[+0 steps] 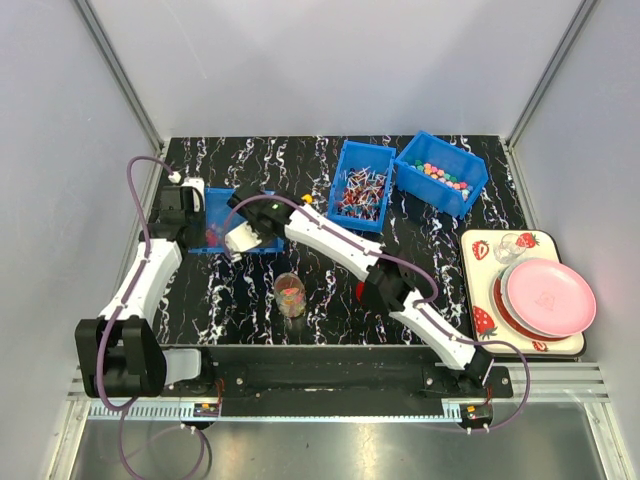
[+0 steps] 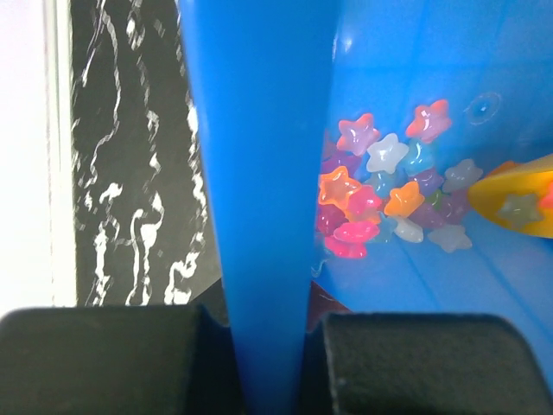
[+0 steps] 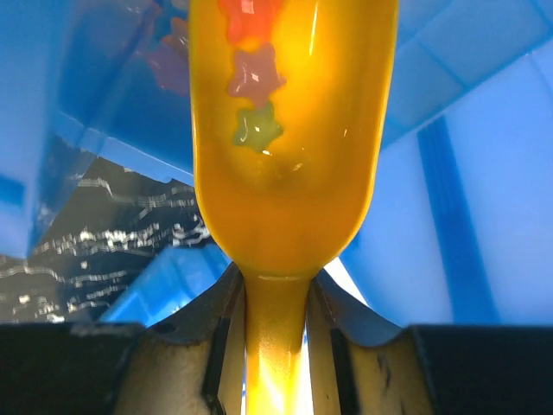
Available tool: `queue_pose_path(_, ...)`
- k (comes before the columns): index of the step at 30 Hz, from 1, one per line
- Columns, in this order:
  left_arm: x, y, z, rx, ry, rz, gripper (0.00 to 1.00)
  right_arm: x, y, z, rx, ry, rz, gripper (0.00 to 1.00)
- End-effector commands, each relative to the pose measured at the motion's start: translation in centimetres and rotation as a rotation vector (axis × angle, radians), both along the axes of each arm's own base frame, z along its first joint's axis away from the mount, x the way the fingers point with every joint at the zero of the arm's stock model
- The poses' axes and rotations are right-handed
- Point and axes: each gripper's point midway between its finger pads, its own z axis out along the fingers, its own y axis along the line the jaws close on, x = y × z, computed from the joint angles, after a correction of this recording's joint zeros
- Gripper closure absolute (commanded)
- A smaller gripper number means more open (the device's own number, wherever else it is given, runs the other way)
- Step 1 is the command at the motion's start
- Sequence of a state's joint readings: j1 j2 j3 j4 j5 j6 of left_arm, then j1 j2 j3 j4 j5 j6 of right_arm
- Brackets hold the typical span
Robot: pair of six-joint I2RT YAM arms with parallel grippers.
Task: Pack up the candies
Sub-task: Scoop the fake candies from the storage box.
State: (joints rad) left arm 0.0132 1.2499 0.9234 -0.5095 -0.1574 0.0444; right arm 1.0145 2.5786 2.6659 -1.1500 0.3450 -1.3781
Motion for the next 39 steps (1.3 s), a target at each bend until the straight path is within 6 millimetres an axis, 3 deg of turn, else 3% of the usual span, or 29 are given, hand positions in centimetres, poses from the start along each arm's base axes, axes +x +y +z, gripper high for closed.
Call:
queue_pose_path(1,4.3,-0.1,5.9,-0.058,-0.271,0.073,1.00,-1.1,2.5,-0.6,0.030,-0.021,0.024,1.00)
queue_pose_path(7,4.7,-0.4,4.7,-0.070,-0.244,0.060,1.00,-1.1,2.8,-0.1,0.117,-0.006,-0.043,1.00)
queue_pose_path(15,5.7,-0.7,1.9,-0.086,-0.151,0.035,1.00,3.6,-2.3,5.6,0.245,-0.076,-0.215,1.00)
queue_pose_path(21,6.8,-2.7,-0.2,-0.177,-0.068,-0.021,1.00,3.4,-4.2,7.7,0.242,-0.116,-0.226,1.00)
queue_pose_path(25,7.6,-3.5,-0.8,-0.214,-0.049,-0.053,1.00,4.8,-5.2,9.4,0.353,-0.095,-0.300,1.00)
queue_pose_path(33,8.0,-5.7,-3.4,-0.342,0.059,-0.118,1.00,4.5,-6.1,9.7,0.444,-0.024,-0.364,1.00)
queue_pose_path(39,8.3,-5.9,-4.6,-0.400,0.090,-0.132,1.00,4.5,-7.1,10.4,0.617,0.130,-0.457,1.00)
